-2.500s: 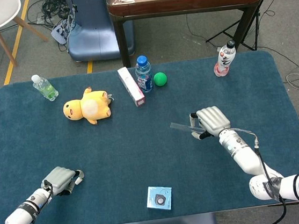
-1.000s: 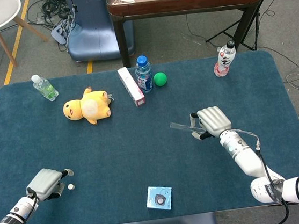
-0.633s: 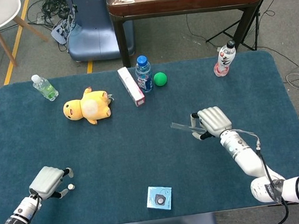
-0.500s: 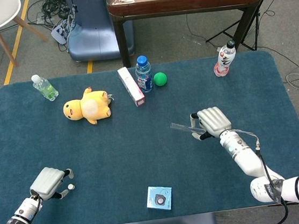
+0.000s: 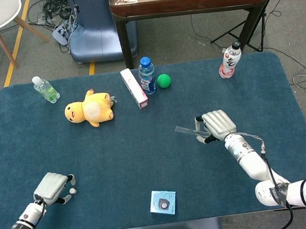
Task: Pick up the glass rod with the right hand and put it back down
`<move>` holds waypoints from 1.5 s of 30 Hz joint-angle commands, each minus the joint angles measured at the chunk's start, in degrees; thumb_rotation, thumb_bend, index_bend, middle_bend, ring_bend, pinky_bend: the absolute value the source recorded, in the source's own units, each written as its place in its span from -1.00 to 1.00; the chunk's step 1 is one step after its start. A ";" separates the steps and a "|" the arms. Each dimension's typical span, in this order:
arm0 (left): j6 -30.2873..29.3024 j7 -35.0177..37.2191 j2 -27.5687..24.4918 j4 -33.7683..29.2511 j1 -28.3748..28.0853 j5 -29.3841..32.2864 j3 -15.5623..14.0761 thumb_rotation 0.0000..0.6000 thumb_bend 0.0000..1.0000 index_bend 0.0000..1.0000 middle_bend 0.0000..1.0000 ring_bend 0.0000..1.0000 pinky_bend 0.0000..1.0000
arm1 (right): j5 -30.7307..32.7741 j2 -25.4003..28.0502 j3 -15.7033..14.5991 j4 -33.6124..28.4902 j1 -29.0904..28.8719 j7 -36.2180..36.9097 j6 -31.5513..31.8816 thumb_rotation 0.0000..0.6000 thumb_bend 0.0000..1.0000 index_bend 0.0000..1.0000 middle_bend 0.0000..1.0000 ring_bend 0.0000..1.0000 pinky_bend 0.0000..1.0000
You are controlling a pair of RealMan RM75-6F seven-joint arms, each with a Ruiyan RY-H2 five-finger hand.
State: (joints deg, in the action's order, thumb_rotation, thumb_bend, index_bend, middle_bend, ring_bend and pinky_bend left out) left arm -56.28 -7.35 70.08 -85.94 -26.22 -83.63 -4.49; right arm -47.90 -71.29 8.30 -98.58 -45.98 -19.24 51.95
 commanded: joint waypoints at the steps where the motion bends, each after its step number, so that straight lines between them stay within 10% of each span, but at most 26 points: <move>1: 0.23 -0.16 0.23 0.22 -0.07 0.24 0.11 1.00 -0.55 -0.10 1.00 1.00 1.00 | 0.05 0.05 -0.02 0.01 0.09 0.10 0.02 1.00 -0.01 0.30 1.00 1.00 1.00; 45: 1.68 1.21 3.10 3.22 -0.18 1.61 0.66 1.00 -0.47 0.03 1.00 1.00 1.00 | 0.39 0.24 -0.10 0.70 0.90 0.55 0.00 1.00 -0.01 0.30 1.00 1.00 1.00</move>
State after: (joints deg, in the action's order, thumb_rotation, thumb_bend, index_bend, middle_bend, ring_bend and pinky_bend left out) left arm -54.60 -6.14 73.18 -82.72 -26.41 -82.03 -3.83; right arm -47.51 -71.04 8.20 -97.88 -45.08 -18.70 51.95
